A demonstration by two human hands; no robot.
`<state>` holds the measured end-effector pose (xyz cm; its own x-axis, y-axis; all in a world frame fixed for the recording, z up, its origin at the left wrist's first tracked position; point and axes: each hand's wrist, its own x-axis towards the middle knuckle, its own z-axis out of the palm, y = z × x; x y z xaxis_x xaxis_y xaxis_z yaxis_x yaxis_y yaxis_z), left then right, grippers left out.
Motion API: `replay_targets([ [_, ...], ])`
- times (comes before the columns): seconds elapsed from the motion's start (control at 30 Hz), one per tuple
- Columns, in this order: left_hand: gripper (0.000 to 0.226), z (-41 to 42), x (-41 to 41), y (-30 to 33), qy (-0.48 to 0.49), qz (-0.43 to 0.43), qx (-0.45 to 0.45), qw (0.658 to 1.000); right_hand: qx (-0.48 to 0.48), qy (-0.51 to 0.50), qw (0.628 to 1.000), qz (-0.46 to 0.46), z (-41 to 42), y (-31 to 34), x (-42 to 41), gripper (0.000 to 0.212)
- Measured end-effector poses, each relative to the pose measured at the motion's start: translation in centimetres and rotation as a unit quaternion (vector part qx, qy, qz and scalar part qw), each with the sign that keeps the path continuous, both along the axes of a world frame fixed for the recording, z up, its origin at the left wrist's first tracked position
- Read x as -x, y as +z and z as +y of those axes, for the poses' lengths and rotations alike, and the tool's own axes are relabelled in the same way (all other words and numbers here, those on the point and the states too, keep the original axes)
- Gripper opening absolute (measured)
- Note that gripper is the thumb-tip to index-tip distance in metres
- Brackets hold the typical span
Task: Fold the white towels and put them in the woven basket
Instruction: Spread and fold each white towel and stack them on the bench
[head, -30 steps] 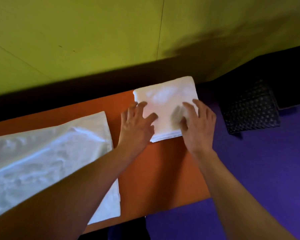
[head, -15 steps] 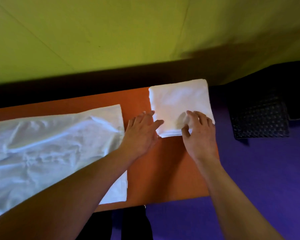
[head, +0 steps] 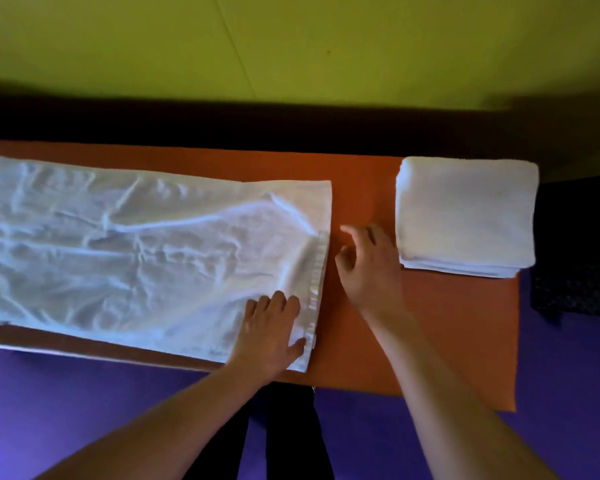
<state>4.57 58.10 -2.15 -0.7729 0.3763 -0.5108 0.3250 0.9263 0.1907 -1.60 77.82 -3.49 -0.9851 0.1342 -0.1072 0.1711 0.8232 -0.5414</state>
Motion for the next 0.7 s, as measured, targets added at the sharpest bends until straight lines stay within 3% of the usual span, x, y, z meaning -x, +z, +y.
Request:
replay_targets([
  [0.23,0.046,-0.5,-4.0,-1.8,0.009,0.018,0.018,1.000,0.017,0.008,0.994,-0.107,-1.8,-1.1,3.5,0.037],
  [0.4,0.039,-0.6,-4.0,-1.8,0.011,0.008,-0.007,1.000,-0.003,-0.009,0.993,-0.114,-2.7,-1.2,5.9,0.038],
  [0.53,0.017,-1.0,-3.3,-0.9,0.068,-0.030,-0.069,0.995,0.006,-0.028,0.993,-0.114,-3.5,-1.3,6.6,0.023],
  [0.7,0.007,-1.7,-2.6,2.6,0.237,-0.083,-0.164,0.954,0.131,-0.120,0.977,-0.121,-4.3,-0.6,6.7,0.012],
])
